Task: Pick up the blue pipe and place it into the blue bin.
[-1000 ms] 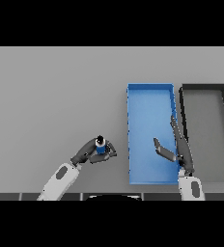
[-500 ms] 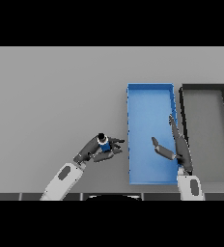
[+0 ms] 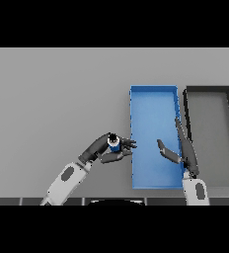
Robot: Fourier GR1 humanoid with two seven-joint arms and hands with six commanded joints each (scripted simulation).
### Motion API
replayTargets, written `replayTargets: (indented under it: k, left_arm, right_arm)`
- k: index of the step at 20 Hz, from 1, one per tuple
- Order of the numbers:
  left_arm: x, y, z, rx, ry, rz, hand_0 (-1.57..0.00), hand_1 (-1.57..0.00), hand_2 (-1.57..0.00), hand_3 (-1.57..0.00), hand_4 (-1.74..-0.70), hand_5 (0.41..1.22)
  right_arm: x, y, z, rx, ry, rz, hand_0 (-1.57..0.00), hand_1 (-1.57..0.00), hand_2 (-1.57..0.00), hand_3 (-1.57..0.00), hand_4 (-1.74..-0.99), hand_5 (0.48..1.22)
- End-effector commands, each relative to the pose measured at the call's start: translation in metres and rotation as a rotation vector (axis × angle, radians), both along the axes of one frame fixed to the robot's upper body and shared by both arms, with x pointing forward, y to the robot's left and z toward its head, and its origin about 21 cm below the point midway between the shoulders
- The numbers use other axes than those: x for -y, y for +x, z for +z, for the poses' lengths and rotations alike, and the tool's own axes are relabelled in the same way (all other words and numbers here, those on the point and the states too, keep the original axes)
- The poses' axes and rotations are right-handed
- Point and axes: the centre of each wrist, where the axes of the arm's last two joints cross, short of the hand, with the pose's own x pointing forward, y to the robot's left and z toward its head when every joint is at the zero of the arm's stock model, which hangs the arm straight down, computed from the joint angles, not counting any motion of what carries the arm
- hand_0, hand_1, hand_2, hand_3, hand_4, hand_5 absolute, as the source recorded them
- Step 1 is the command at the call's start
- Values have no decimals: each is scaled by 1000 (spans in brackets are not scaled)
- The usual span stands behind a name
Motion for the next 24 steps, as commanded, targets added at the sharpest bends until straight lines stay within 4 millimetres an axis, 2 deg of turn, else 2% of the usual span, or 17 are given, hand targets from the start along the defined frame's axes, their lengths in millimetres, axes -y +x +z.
replayTargets:
  k: [1, 5, 7, 10, 12, 14, 16, 19, 20, 24]
  left_arm:
    - [-3, 0, -1, -8, 2, 2, -1566, -1567, -1568, -1568, -1467, 1220]
    - [1, 0, -6, -13, 7, -2, -1569, -1569, -1570, -1570, -1466, 1220]
    - [-2, -2, -7, 3, 2, -4, -1570, -1570, -1570, -1570, -1466, 1220]
    - [1, 0, -6, -6, 13, -16, -1570, -1570, -1571, -1571, -1467, 1220]
    - [2, -1, -5, 4, 14, -19, -1571, -1571, -1571, -1571, -1467, 1221]
    - [1, 3, -3, 3, 8, -14, -1571, -1571, -1571, -1571, -1467, 1221]
    - [0, -1, -6, 5, 8, -27, -1571, -1571, -1571, -1571, -1467, 1221]
    - [1, -3, 0, 1, 5, -29, -1571, -1571, -1571, -1571, -1467, 1221]
    - [-3, -4, -1, 5, 14, -24, -1571, -1571, -1571, -1571, -1467, 1221]
    - [2, -1, 0, 2, 31, -26, -1571, -1571, -1571, -1571, -1467, 1221]
  right_arm:
    - [-1, -2, -1, 21, -4, 2, 1, 1, 1, 1, -1151, 643]
    - [-16, -39, -2, 54, -15, -120, 1, 1, 1, 1, -1138, 643]
    - [-25, -66, -1, 63, -31, -214, 1, 1, 1, 1, -1188, 643]
    - [-30, -75, 10, 65, -31, -274, 1, 1, -20, 1, -1187, 642]
    - [-29, -76, 23, 143, 106, -178, 1, -12, -67, 0, -1198, 641]
    - [-30, -76, 41, 85, 187, -41, 1, -25, -106, -1, -1209, 609]
    - [-25, -65, 54, -10, 191, 63, 1, -23, -118, -1, -1224, 600]
    - [-32, -44, 84, -31, 182, 229, 1, -11, -106, 0, -1247, 568]
    - [-36, -37, 92, -34, 162, 266, 1, -9, -104, 0, -1255, 560]
    - [-60, -21, 120, -26, 62, 418, 1, -3, -66, 1, -1291, 558]
